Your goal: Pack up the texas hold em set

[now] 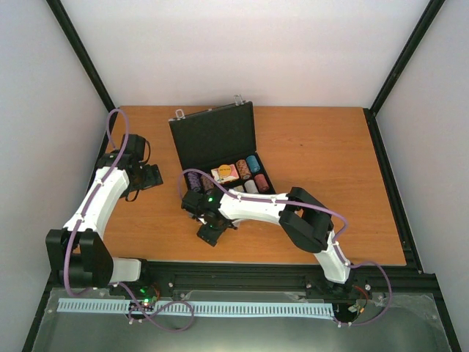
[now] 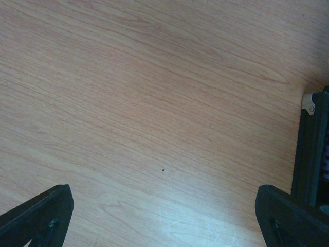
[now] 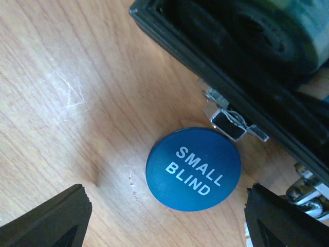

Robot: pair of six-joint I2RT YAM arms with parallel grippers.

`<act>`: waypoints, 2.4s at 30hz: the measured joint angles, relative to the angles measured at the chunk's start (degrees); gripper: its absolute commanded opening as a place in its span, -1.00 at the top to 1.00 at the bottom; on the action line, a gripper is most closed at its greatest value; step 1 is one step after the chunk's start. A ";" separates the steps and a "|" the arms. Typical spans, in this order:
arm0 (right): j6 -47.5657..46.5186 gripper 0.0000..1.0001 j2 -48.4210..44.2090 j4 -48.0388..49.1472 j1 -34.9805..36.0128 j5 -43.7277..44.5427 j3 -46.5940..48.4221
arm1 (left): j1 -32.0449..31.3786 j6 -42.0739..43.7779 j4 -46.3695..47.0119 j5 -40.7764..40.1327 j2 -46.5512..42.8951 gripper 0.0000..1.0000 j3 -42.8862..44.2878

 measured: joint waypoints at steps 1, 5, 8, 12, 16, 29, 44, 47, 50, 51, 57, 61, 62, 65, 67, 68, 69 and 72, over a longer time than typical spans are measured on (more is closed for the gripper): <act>-0.11 -0.68 0.00 0.22 -0.02 0.02 0.00 | 0.00 0.00 0.00 -0.02 0.00 -1.00 0.00; -0.35 -0.73 0.02 1.09 -0.31 -0.04 0.00 | 0.00 0.00 0.00 -0.02 0.00 -0.99 0.00; -0.50 -0.81 0.07 1.57 -0.87 -0.42 0.00 | 0.00 0.00 0.00 -0.02 0.00 -0.99 0.00; -0.94 -0.81 0.42 1.97 -2.01 -2.51 0.17 | 0.00 0.00 -0.02 -0.04 0.00 -0.99 0.00; -1.57 -0.81 1.27 1.95 -2.95 -5.25 0.81 | 0.00 0.00 -0.02 -0.09 0.00 -0.99 0.00; -2.03 -0.71 1.49 2.27 -4.63 -11.52 0.39 | 0.00 0.00 -0.07 -0.44 -0.02 -1.00 -0.44; -0.57 -0.79 0.20 3.06 -2.01 -11.82 -0.44 | 0.00 0.02 0.15 -0.37 0.00 -1.00 -1.11; 0.17 -0.92 -0.63 2.91 -1.99 -10.10 -0.44 | 0.00 0.04 0.17 -0.33 0.00 -1.00 -1.46; 0.55 -1.00 -1.25 2.86 -2.03 -8.98 -0.44 | 0.00 0.07 0.22 -0.20 0.00 -0.99 -1.62; 0.70 -1.00 -1.27 2.84 -2.03 -8.85 -0.44 | 0.00 0.07 0.22 -0.17 -0.02 -0.99 -1.62; 0.79 -1.00 -1.18 2.62 -2.01 -8.66 -0.44 | 0.00 0.11 0.26 -0.17 -0.61 -1.00 -1.86; 1.01 -1.00 -0.44 2.36 -1.86 -7.98 -0.44 | 0.00 0.11 0.28 -0.17 -0.85 -0.99 -1.95; 1.16 -1.00 -0.11 2.38 -1.77 -7.76 -0.44 | 0.00 0.11 0.28 -0.15 -0.85 -0.99 -1.95; 1.62 -1.00 1.03 2.45 -1.44 -7.21 -0.46 | 0.00 0.13 0.31 -0.09 -0.85 -0.99 -1.97; 1.92 -1.00 1.05 2.56 -1.29 -7.08 -0.46 | 0.00 0.15 0.33 0.02 -0.85 -0.99 -1.97; 2.10 -0.99 1.07 2.67 -1.22 -6.93 -0.46 | 0.00 0.17 0.35 0.07 -0.85 -0.99 -1.97; 2.25 -0.97 1.09 2.73 -1.22 -6.86 -0.46 | 0.00 0.17 0.33 0.09 -0.85 -0.99 -1.97; 2.67 -0.88 1.31 2.84 -1.22 -6.14 -0.33 | 0.00 0.31 0.35 0.24 -0.85 -0.99 -1.97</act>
